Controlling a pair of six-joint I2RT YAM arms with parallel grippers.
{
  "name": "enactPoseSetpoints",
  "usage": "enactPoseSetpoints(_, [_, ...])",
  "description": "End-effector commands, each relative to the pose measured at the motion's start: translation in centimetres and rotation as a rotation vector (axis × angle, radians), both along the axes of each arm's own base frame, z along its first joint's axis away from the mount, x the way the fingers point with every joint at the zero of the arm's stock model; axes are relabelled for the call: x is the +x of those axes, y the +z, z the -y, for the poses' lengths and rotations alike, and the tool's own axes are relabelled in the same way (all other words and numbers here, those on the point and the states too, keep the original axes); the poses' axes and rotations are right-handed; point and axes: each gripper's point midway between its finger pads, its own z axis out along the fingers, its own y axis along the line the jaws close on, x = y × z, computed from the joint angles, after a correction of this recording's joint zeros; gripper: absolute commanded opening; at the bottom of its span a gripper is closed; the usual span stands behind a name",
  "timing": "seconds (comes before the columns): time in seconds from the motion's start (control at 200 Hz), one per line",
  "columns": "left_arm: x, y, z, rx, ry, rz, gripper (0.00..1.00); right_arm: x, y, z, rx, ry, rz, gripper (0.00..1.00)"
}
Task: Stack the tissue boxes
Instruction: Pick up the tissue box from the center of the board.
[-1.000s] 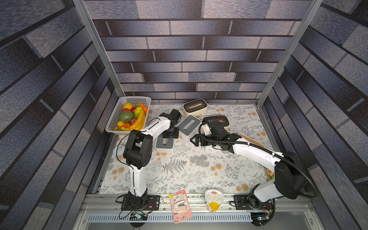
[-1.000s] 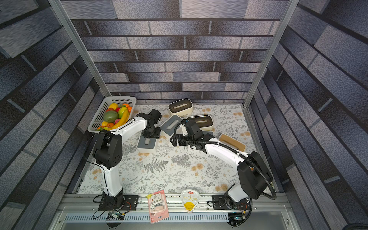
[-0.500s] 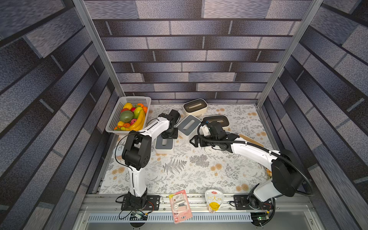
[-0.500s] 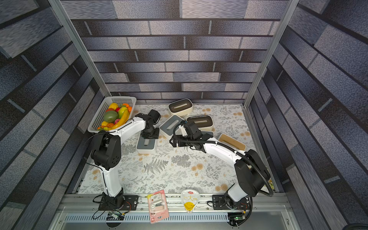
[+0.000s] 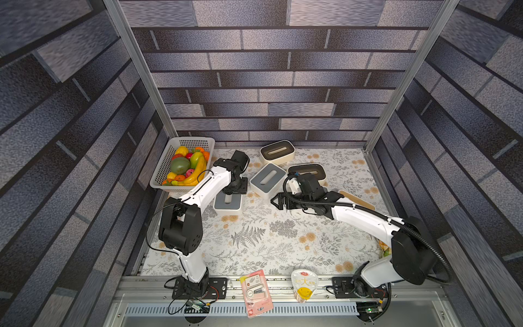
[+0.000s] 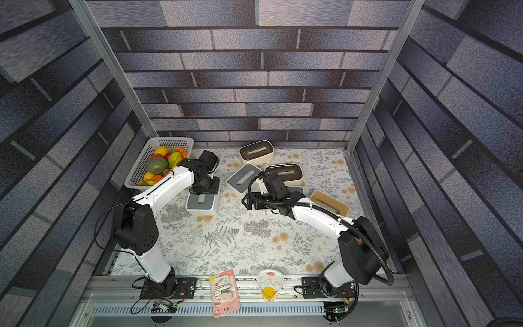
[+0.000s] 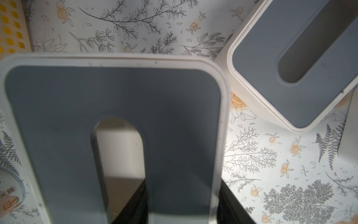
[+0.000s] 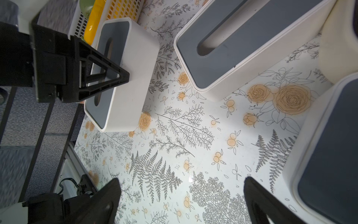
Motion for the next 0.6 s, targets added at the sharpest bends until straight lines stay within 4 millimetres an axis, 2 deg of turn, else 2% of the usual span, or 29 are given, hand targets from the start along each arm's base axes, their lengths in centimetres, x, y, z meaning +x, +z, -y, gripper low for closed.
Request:
enactPoseSetpoints(0.0, [-1.5,1.9,-0.1,0.013,-0.080,0.001,0.41,-0.6,1.2,0.5,0.044,-0.018,0.006,1.00])
enactPoseSetpoints(0.13, [-2.1,3.2,0.7,0.012,-0.135,0.016,0.41,-1.3,1.4,1.0,0.077,-0.012,-0.021,1.00])
enactPoseSetpoints(0.376, [-3.8,4.6,2.2,0.052,-0.254,0.044,0.41,-4.0,-0.6,2.6,0.086,-0.003,-0.094,1.00])
enactPoseSetpoints(0.471, [-4.5,5.1,2.5,0.079,-0.278,0.064,0.40,-4.6,0.1,3.2,0.108,-0.023,-0.095,1.00])
enactPoseSetpoints(0.596, [-5.4,6.5,3.7,0.019,-0.330,0.081,0.39,-5.2,0.7,4.0,0.094,-0.053,-0.126,1.00])
